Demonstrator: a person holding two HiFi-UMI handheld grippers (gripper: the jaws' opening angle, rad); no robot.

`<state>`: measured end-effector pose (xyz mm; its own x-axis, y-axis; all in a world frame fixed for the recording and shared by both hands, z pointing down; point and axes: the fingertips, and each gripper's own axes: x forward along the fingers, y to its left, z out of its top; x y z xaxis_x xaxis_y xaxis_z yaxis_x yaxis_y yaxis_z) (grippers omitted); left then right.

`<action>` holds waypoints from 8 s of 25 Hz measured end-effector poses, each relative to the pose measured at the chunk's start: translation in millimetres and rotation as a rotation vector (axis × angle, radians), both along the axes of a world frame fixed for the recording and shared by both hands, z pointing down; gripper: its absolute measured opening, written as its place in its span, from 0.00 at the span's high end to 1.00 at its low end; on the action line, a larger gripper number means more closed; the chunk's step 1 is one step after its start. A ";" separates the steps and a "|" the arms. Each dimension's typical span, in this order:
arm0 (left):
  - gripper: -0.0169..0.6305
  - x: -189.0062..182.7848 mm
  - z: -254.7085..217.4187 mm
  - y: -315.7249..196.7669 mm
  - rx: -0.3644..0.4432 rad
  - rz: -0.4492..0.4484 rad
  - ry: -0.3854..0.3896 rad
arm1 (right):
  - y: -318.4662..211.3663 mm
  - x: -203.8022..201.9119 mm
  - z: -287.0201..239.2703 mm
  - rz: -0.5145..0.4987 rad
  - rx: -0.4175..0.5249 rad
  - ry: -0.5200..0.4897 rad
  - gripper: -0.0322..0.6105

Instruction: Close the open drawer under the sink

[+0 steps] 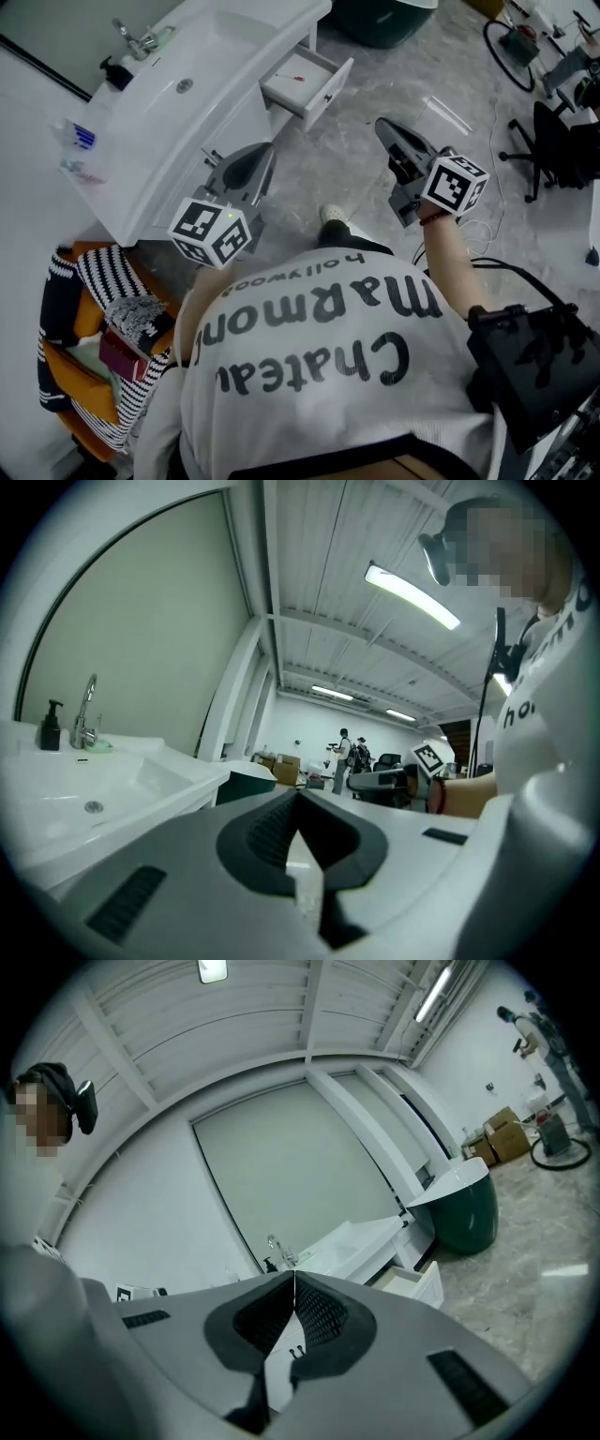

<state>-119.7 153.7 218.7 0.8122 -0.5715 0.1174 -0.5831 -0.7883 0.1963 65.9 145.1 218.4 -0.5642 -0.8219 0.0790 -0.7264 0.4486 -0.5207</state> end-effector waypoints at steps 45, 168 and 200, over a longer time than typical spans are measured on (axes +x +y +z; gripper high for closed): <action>0.96 88.5 76.7 -240.7 -0.065 -0.252 -0.061 | -245.7 106.1 187.1 -0.148 -0.179 0.332 0.93; 0.96 27.2 283.1 -297.1 -0.371 -0.187 -0.166 | -402.9 -46.6 434.2 -0.288 -0.254 0.570 0.82; 0.96 12.3 287.0 -289.9 -0.376 -0.220 -0.159 | -436.0 -70.6 433.3 -0.272 -0.302 0.570 0.84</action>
<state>-107.5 -136.2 505.7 0.6316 -0.6223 0.4625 -0.7745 -0.5336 0.3397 -4.7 -290.9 651.7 -0.5498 -0.5531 0.6260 -0.8056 0.5490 -0.2225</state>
